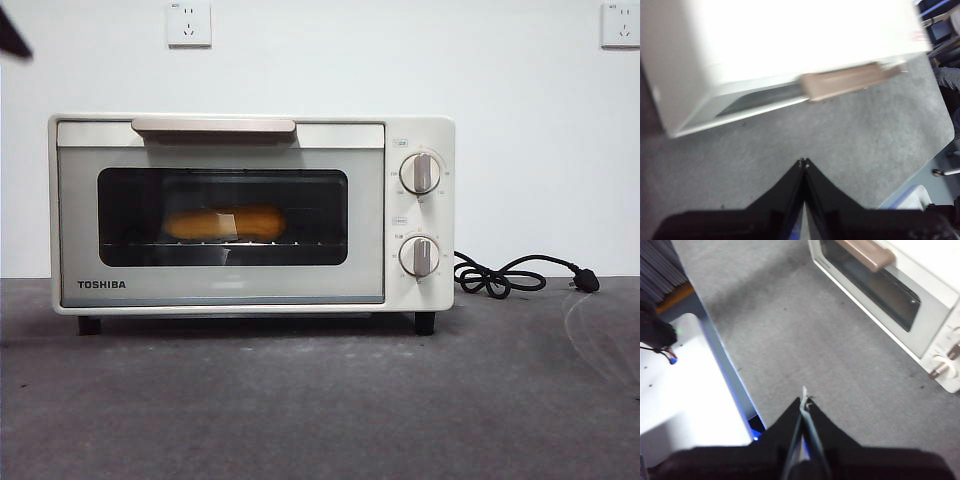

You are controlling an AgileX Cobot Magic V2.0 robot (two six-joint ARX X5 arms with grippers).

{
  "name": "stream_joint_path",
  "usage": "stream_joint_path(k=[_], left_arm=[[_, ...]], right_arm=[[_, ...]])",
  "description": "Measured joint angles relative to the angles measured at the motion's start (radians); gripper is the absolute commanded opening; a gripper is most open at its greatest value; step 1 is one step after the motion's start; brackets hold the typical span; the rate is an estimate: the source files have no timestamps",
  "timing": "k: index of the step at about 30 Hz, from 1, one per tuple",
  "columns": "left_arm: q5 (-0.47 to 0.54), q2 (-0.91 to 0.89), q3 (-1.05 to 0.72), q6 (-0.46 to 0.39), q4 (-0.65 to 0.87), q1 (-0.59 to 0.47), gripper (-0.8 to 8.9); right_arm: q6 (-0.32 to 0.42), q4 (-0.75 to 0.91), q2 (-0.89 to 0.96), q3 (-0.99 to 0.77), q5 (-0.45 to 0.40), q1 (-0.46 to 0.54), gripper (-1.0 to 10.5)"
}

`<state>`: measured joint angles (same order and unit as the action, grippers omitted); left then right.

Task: Take the corn from the table,put the corn in the oven

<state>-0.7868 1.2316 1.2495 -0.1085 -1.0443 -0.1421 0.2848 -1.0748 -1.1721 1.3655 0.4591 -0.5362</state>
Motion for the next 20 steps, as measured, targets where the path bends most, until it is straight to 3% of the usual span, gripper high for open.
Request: stream_joint_path(k=[5,8,12,15,20], left_arm=[[0.126,-0.175,0.0,0.073,0.058,0.071,-0.07],[0.283,-0.264,0.0,0.145,0.1,0.143,-0.07],[0.567,-0.352,0.002,0.241,0.149,0.274,-0.08],[0.687,-0.37,0.003,0.28,0.149,0.366,-0.08],[0.732,-0.353,0.003,0.304,0.148,0.483,-0.04]], right_arm=[[0.0,0.004,0.0,0.0,-0.024,0.0,-0.1],[-0.002,0.006,0.0,0.0,-0.025,0.0,-0.1],[-0.012,0.026,0.0,0.0,-0.027,0.0,-0.1],[-0.013,0.027,0.0,0.0,-0.03,0.0,-0.1],[-0.015,0.028,0.0,0.0,-0.032,0.0,-0.1]])
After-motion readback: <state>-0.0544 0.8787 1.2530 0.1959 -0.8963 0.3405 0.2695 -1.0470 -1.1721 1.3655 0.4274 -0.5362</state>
